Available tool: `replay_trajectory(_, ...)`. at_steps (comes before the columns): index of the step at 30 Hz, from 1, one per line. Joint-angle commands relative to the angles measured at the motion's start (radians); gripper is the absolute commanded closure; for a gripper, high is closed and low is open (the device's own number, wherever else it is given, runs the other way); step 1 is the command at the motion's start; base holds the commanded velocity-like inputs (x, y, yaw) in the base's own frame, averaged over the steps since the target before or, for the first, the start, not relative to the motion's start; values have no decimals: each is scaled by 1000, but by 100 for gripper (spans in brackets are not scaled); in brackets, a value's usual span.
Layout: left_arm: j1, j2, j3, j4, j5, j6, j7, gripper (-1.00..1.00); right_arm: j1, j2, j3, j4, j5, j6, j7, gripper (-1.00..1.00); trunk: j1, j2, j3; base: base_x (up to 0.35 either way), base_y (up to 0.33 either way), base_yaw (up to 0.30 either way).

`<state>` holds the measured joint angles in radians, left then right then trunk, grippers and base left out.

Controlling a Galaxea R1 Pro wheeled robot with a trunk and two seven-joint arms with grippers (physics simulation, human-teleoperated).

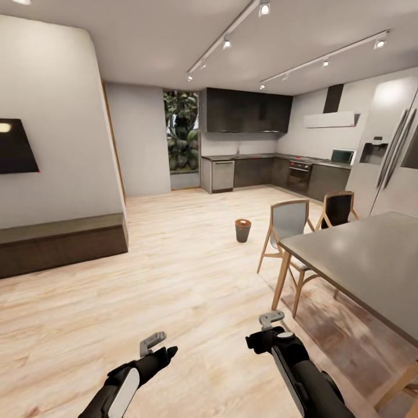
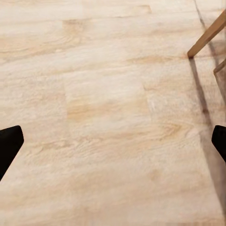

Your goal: Put the three can of soda from the living room inside the tash can in the kitchen.

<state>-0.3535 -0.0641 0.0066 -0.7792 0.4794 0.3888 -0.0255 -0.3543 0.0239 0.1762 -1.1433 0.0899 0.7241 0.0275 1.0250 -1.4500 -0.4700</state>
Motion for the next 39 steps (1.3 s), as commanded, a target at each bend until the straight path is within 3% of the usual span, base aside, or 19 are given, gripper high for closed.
replay_trajectory(1,-1,0,4,4,1,3,0,-100,0,0,0,2,-1,0,-1,-100,0,0,0,348,28,0)
replay_trajectory(7,-10,0,16,18,4,39,-1,-100,-1,-1,-1,6,-2,0,-1,-100,0,0,0,342,64,0)
replay_trajectory(24,-10,-1,13,17,3,36,-2,-100,0,0,7,-4,-1,4,0,-100,0,0,0,271,242,-2)
replay_trajectory(30,-10,-5,17,-7,36,42,3,-100,-2,0,2,-6,-2,9,0,-100,0,0,0,107,53,-228)
replay_trajectory(39,-10,0,15,4,39,42,13,-100,0,-3,0,-2,-1,1,4,-100,0,0,0,318,39,-101)
